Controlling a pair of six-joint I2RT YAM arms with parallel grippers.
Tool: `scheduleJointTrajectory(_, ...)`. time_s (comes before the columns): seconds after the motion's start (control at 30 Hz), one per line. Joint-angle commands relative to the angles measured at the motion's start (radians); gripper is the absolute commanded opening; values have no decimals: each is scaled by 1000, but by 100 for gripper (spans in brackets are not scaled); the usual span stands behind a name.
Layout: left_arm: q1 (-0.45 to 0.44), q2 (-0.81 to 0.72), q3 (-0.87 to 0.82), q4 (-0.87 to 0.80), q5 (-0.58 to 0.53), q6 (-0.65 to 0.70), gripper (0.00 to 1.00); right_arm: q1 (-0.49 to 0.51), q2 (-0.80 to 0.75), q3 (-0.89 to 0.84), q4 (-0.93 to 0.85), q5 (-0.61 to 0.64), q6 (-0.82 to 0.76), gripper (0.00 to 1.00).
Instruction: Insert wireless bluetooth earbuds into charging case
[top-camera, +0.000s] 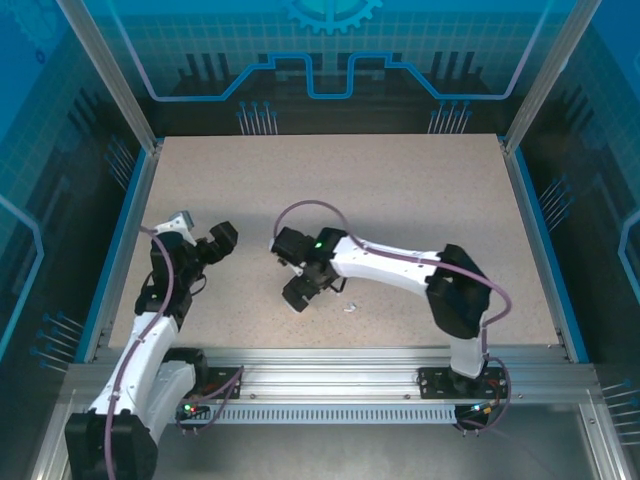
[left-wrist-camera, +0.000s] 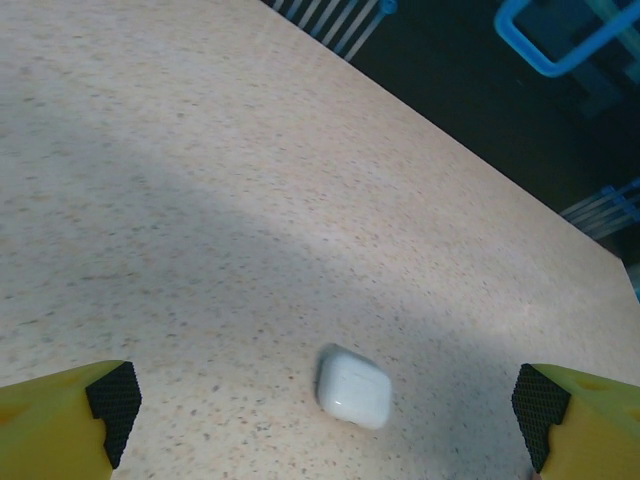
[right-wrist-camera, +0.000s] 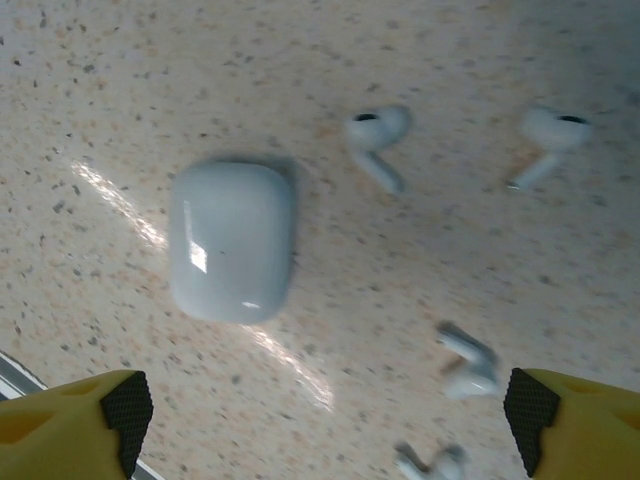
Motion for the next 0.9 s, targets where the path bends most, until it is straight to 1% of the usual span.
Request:
scheduleJointTrajectory(0.0,52,-26,29,-67,61,-48,99,30,66,68,-64,1,44,92)
scheduleJointTrajectory(0.1,72,-39,23,-72,67,-47,99,41,113,102,-71,-7,52,90)
scheduleJointTrajectory(0.3,77,-65,1,-64,47,-47,99,58,190,145,-99,-14,69,84)
scheduleJointTrajectory(0.63,77,-75,-4,-70,38,-51,99,61,276,181,-84,-25,103,64)
scheduleJointTrajectory(0.87,77,-85,-8,-70,31,-57,99,63,303,200,-91,-5,106,59)
